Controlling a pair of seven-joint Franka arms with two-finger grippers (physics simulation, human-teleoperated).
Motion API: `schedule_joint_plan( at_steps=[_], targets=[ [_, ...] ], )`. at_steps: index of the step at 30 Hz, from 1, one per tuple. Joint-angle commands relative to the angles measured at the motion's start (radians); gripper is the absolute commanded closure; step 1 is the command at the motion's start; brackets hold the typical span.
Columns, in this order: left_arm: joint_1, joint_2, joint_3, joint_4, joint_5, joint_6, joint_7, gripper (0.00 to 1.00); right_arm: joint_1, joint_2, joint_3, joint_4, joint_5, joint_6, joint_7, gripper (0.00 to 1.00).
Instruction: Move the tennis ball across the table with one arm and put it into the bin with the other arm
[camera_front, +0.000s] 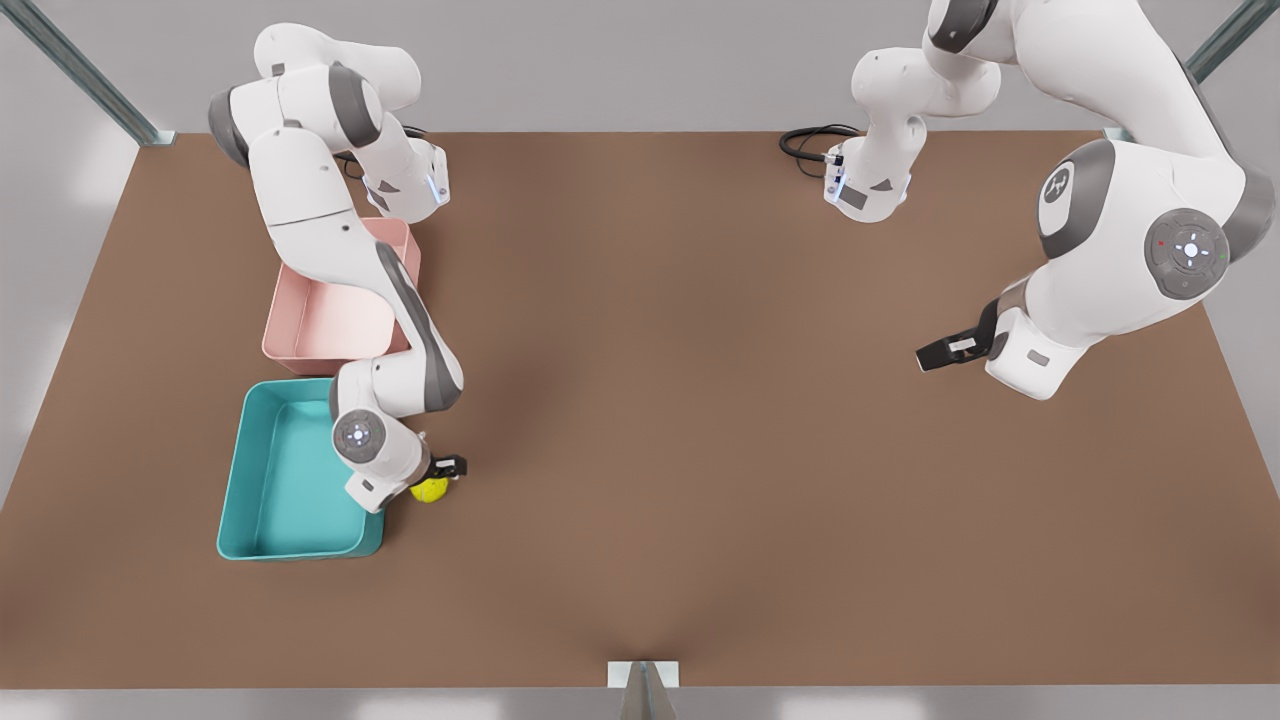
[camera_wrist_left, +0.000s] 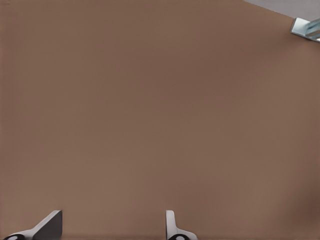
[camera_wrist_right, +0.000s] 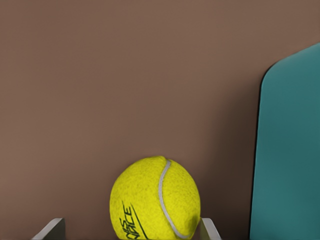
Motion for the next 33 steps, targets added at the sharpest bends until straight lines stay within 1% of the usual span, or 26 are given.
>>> schedule_joint_plan(
  at_steps=[1, 16, 21, 26, 33],
  targets=[
    [0.000, -0.001, 0.000, 0.001, 0.000, -0.002, -0.037, 0.00, -0.002, 0.000, 0.000, -0.002, 0.002, 0.000, 0.035, 0.00],
    [-0.005, 0.002, 0.000, 0.001, 0.002, 0.001, -0.035, 0.00, 0.003, 0.043, -0.003, 0.000, -0.009, 0.000, 0.036, 0.00],
    [0.000, 0.013, 0.003, 0.004, 0.005, 0.008, 0.023, 0.00, 0.000, 0.048, -0.003, 0.011, -0.009, 0.002, 0.036, 0.00],
    [0.000, 0.013, 0.003, 0.005, 0.003, 0.007, 0.021, 0.00, -0.002, 0.048, -0.015, 0.018, -0.011, 0.002, 0.036, 0.00],
    [0.000, 0.013, 0.003, 0.004, 0.000, 0.005, 0.018, 0.00, -0.003, 0.083, -0.012, 0.032, -0.008, 0.030, 0.036, 0.00]
  ],
)
